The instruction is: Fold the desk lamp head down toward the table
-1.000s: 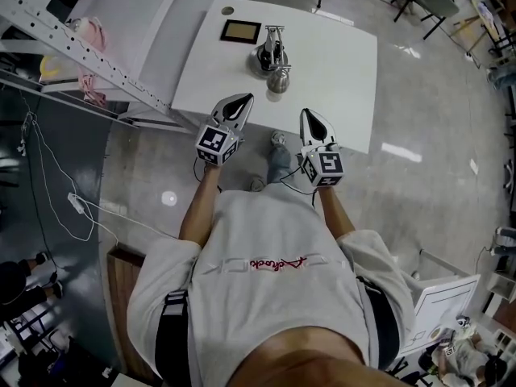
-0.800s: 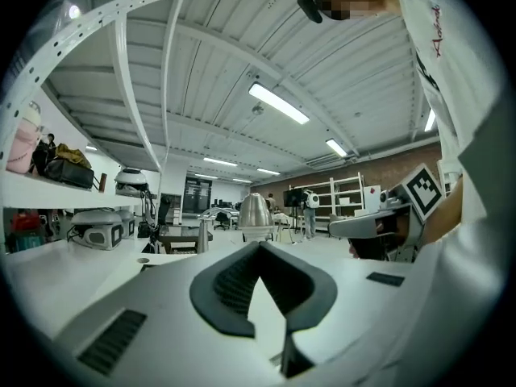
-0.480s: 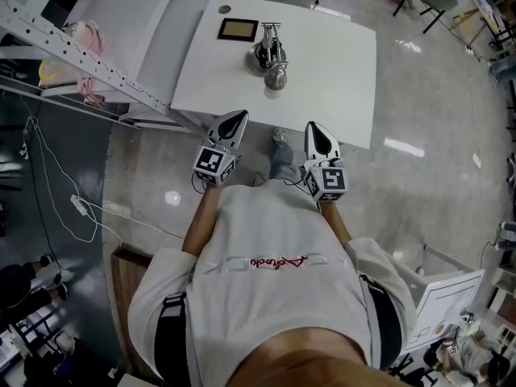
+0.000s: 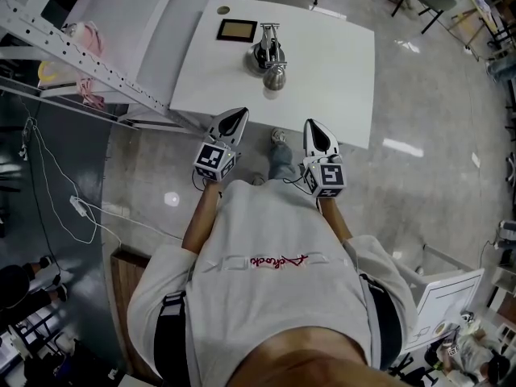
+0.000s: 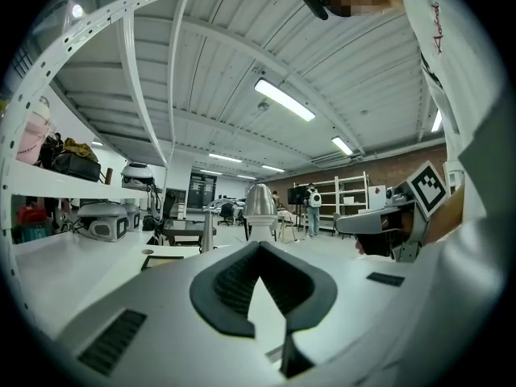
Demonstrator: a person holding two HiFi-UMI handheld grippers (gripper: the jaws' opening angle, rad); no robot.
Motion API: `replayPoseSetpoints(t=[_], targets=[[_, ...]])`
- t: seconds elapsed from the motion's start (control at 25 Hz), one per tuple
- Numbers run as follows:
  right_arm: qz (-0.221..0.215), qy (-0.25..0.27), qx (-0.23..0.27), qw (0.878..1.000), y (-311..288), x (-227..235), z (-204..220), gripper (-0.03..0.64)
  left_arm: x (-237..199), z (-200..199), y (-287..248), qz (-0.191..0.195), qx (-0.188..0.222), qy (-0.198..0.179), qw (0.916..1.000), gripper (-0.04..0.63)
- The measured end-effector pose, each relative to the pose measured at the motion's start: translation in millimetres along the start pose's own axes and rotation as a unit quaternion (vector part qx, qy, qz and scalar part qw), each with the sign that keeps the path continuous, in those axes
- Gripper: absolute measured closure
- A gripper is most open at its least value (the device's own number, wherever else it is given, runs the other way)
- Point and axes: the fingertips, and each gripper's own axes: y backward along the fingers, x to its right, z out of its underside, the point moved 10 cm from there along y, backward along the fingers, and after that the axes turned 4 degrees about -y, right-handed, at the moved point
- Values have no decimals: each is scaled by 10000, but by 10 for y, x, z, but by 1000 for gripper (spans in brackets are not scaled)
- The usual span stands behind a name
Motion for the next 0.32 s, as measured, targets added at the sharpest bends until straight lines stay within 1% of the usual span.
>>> replayPoseSetpoints(t=[0.32], targets=[[-19,57,-36,10000,-30,-10,30,591,11,47,-17,40,-15,40,10000,572]])
